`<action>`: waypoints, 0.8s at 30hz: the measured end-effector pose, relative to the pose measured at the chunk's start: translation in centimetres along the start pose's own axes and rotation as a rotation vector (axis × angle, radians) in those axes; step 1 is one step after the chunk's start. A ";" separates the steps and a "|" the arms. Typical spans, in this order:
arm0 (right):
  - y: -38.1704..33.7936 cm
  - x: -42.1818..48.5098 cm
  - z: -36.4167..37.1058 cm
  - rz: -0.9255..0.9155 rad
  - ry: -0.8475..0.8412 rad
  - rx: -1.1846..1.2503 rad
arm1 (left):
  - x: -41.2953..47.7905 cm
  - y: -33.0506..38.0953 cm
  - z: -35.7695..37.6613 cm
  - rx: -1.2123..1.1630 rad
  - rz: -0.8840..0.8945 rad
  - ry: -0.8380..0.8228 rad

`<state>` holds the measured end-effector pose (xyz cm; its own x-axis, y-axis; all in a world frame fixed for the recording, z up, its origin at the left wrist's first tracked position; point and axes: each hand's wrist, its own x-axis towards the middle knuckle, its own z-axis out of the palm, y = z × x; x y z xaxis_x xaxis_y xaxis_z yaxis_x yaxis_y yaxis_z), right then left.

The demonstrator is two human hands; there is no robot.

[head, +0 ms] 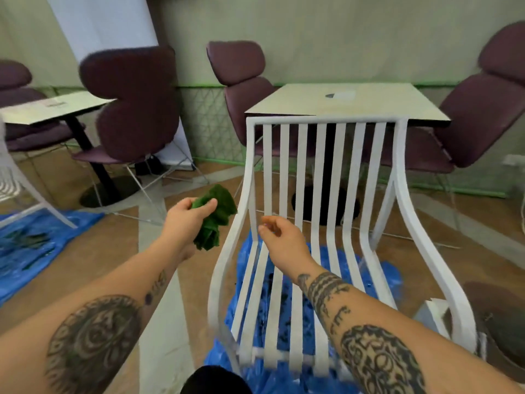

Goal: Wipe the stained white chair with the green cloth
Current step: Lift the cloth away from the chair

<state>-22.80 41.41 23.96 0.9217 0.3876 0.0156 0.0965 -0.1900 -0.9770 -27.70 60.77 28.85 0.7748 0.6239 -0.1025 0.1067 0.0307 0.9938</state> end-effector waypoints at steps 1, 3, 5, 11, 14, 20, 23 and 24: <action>-1.5 -0.5 -0.1 -0.003 0.001 0.045 | -1.1 0.9 0.5 -0.017 -0.006 -0.081; -4.2 -1.4 -0.6 -0.009 0.042 0.104 | -3.5 2.5 1.9 -0.015 0.015 -0.213; -6.7 -2.6 -1.9 -0.052 0.134 0.091 | -6.2 3.9 3.2 -0.024 0.050 -0.315; -12.6 -6.4 -8.9 -0.257 0.173 -0.090 | -10.8 7.4 4.8 -0.173 0.056 -0.605; -15.0 -7.4 -11.8 -0.403 0.150 -0.429 | -12.0 8.9 5.9 -0.072 0.234 -0.632; -18.0 -9.9 -16.8 -0.390 0.084 -0.659 | -14.5 10.4 9.5 0.184 0.413 -0.712; -18.4 -10.9 -20.1 -0.381 0.123 -0.664 | -15.2 10.7 11.0 0.255 0.352 -0.780; -18.5 -11.1 -21.2 -0.371 0.140 -0.655 | -15.2 10.6 11.5 0.275 0.325 -0.818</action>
<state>-26.81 21.50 46.33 0.8201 0.4208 0.3877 0.5719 -0.5826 -0.5775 -31.22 42.64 40.43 0.9806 -0.1803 0.0776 -0.1301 -0.3010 0.9447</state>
